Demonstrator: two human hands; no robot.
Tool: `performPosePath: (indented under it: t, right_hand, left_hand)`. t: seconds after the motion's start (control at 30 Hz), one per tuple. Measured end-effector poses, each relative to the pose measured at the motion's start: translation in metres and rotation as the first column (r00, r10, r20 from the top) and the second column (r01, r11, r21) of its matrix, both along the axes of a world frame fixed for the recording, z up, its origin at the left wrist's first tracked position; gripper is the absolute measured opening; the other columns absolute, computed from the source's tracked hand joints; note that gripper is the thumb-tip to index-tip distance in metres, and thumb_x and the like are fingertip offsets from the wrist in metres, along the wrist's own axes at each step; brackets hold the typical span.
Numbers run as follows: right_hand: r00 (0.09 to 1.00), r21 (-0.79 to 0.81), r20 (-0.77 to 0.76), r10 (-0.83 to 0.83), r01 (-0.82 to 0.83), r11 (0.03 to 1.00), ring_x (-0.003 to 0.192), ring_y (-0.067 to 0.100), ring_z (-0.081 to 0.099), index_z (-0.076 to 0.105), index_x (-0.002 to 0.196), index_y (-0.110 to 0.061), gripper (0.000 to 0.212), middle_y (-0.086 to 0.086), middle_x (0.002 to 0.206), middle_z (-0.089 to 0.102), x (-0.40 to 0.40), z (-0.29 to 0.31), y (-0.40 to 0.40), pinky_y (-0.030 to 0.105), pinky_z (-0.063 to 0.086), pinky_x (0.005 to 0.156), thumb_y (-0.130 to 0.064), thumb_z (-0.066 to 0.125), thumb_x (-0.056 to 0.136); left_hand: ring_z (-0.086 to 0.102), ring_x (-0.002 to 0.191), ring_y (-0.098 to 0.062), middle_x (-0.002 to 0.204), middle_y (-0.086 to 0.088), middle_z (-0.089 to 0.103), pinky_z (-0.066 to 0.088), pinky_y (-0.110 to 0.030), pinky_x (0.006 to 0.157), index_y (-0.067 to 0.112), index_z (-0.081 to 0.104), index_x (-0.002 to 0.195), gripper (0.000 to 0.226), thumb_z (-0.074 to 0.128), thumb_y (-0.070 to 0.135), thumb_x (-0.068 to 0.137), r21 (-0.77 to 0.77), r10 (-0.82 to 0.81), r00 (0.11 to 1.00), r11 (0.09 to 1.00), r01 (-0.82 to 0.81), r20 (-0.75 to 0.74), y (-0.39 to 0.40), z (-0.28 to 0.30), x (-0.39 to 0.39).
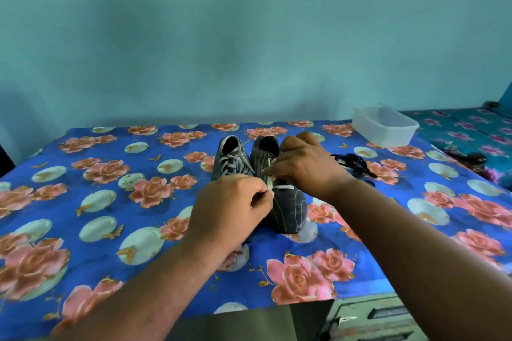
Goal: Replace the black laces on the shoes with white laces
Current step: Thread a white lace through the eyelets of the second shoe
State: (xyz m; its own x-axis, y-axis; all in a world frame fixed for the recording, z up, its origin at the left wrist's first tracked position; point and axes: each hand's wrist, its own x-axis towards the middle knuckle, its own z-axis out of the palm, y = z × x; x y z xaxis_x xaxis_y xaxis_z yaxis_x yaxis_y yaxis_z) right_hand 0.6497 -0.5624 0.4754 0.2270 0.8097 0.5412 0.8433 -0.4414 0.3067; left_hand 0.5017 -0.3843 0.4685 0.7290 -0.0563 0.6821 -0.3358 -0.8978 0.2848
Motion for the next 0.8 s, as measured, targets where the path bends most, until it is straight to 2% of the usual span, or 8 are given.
performPosePath:
  t: [0.17, 0.27, 0.37, 0.47, 0.57, 0.63, 0.7, 0.8]
  right_hand:
    - [0.998, 0.252, -0.052, -0.038, 0.050, 0.966, 0.106, 0.027, 0.057, 0.078, 0.108, -0.031, 0.019, -0.006, 0.111, 0.070, 0.011, -0.014, -0.004, 0.041, 0.040, 0.084, -0.027, 0.073, 0.091]
    - [0.980, 0.432, -0.179, -0.088, 0.159, 0.888, 0.098, 0.029, 0.064, 0.079, 0.107, -0.024, 0.020, -0.003, 0.102, 0.075, 0.019, -0.017, 0.001, 0.046, 0.051, 0.079, -0.024, 0.069, 0.090]
    - [0.925, 0.510, -0.361, -0.120, 0.303, 0.805, 0.096, 0.029, 0.063, 0.080, 0.106, -0.021, 0.021, -0.002, 0.097, 0.078, 0.030, -0.013, 0.012, 0.048, 0.052, 0.081, -0.023, 0.067, 0.090]
    - [0.804, 0.470, -0.573, -0.160, 0.483, 0.739, 0.108, 0.025, 0.061, 0.080, 0.107, -0.022, 0.018, -0.005, 0.101, 0.078, 0.046, -0.011, 0.020, 0.046, 0.051, 0.089, -0.024, 0.070, 0.093]
    - [0.708, 0.396, -0.681, -0.190, 0.574, 0.716, 0.106, 0.020, 0.066, 0.077, 0.108, -0.027, 0.019, -0.011, 0.096, 0.077, 0.059, -0.009, 0.026, 0.045, 0.052, 0.093, -0.029, 0.071, 0.090]
    - [0.631, 0.332, -0.743, -0.223, 0.636, 0.697, 0.097, 0.018, 0.066, 0.071, 0.101, -0.033, 0.017, -0.017, 0.081, 0.071, 0.067, -0.007, 0.030, 0.044, 0.050, 0.093, -0.030, 0.075, 0.085]
    - [0.567, 0.252, -0.777, -0.272, 0.677, 0.691, 0.089, 0.017, 0.065, 0.063, 0.085, -0.031, 0.019, -0.016, 0.077, 0.068, 0.076, -0.005, 0.033, 0.041, 0.049, 0.089, -0.034, 0.081, 0.079]
    - [0.532, 0.159, -0.785, -0.318, 0.669, 0.726, 0.083, 0.015, 0.065, 0.069, 0.075, -0.027, 0.018, -0.011, 0.076, 0.071, 0.086, -0.001, 0.034, 0.038, 0.046, 0.083, -0.039, 0.083, 0.077]
  left_hand:
    - [0.059, 0.058, -0.010, 0.072, 0.009, 0.070, 0.048, -0.031, 0.045, 0.023, 0.079, 0.088, 0.020, 0.066, 0.038, 0.092, -0.005, -0.021, 0.990, 1.000, 0.021, 0.138, 0.018, 0.001, 0.016]
    - [0.067, 0.065, -0.014, 0.080, 0.007, 0.075, 0.054, -0.033, 0.053, 0.021, 0.080, 0.098, 0.021, 0.069, 0.037, 0.092, 0.000, -0.087, 0.984, 0.996, 0.088, 0.158, 0.026, 0.002, 0.042]
    - [0.067, 0.062, -0.019, 0.078, 0.004, 0.076, 0.056, -0.034, 0.064, 0.020, 0.081, 0.094, 0.018, 0.071, 0.034, 0.090, 0.097, -0.094, 0.988, 0.992, 0.082, 0.124, 0.030, 0.002, 0.076]
    - [0.065, 0.067, -0.023, 0.071, 0.007, 0.071, 0.039, -0.040, 0.088, 0.025, 0.079, 0.088, 0.014, 0.073, 0.038, 0.091, 0.197, 0.025, 0.997, 0.980, -0.039, 0.074, 0.027, 0.008, 0.109]
    - [0.060, 0.104, -0.020, 0.084, 0.011, 0.065, 0.024, -0.046, 0.101, 0.032, 0.077, 0.097, 0.016, 0.066, 0.043, 0.095, 0.316, 0.209, 0.970, 0.935, -0.161, -0.124, 0.019, 0.017, 0.134]
    - [0.050, 0.120, -0.022, 0.095, 0.010, 0.067, 0.023, -0.048, 0.098, 0.035, 0.076, 0.102, 0.017, 0.064, 0.044, 0.096, 0.383, 0.277, 0.932, 0.907, -0.173, -0.235, 0.017, 0.022, 0.150]
    - [0.045, 0.121, -0.024, 0.105, 0.009, 0.065, 0.025, -0.047, 0.092, 0.036, 0.076, 0.103, 0.015, 0.063, 0.041, 0.097, 0.380, 0.298, 0.903, 0.909, -0.170, -0.309, 0.017, 0.024, 0.165]
    - [0.042, 0.120, -0.025, 0.114, 0.004, 0.058, 0.025, -0.045, 0.087, 0.035, 0.074, 0.109, 0.020, 0.057, 0.042, 0.100, 0.433, 0.340, 0.855, 0.888, -0.155, -0.391, 0.019, 0.027, 0.180]
